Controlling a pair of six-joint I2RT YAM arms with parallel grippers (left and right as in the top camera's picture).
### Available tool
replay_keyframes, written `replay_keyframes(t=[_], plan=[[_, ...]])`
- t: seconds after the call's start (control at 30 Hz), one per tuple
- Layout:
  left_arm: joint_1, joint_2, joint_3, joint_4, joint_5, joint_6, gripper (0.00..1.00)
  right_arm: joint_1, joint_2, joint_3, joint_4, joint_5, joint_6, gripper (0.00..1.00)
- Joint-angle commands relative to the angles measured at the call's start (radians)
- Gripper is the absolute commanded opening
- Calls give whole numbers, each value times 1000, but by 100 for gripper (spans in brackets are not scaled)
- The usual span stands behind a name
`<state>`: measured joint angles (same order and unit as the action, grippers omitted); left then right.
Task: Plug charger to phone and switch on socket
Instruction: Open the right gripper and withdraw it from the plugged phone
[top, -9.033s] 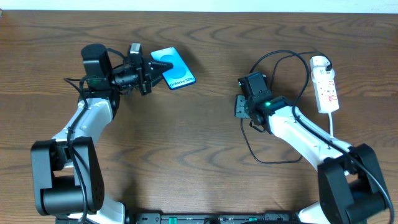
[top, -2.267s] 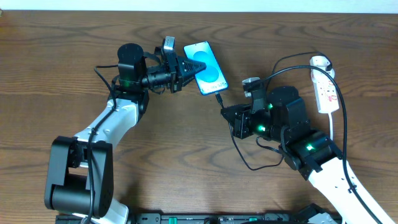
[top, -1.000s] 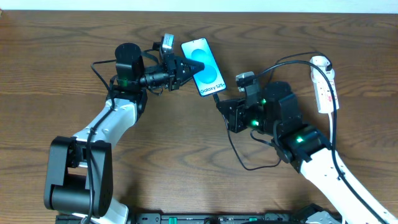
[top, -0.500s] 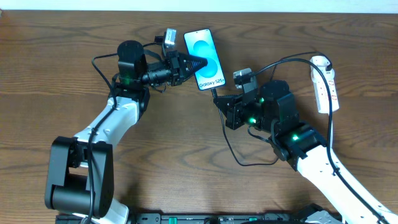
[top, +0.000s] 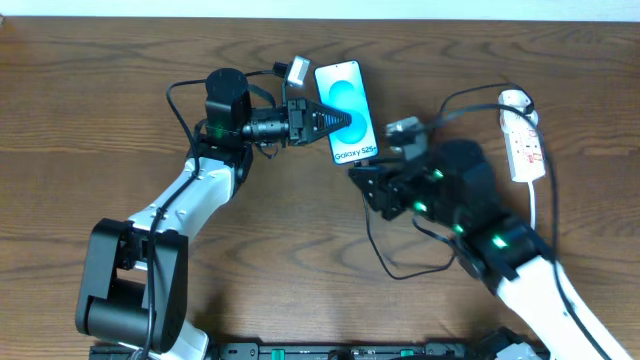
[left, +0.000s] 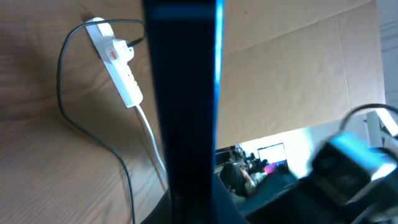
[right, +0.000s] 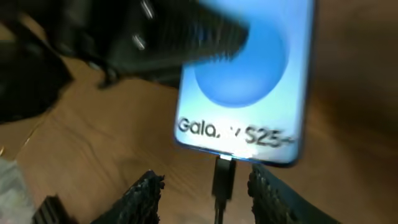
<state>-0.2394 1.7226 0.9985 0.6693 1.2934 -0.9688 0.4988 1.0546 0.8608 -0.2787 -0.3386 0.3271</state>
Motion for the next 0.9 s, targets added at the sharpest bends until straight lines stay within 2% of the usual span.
replay_keyframes(t=[0.0, 0.27, 0.43, 0.63, 0.73, 0.87], plan=[[-2, -3, 7, 26, 42, 79, 7, 21, -100, 42, -46, 118, -29, 45], [-2, -3, 7, 25, -39, 28, 7, 183, -46, 42, -200, 317, -5, 48], [-2, -3, 7, 25, -41, -40, 8, 269, 62, 42, -192, 518, 68, 43], [-2, -3, 7, 25, -40, -55, 7, 279, 137, 42, -130, 543, 77, 39], [-2, -3, 7, 24, -31, -54, 7, 279, 142, 42, -87, 572, 76, 33], [-2, -3, 7, 25, -21, -53, 7, 279, 142, 42, -49, 591, 76, 19]])
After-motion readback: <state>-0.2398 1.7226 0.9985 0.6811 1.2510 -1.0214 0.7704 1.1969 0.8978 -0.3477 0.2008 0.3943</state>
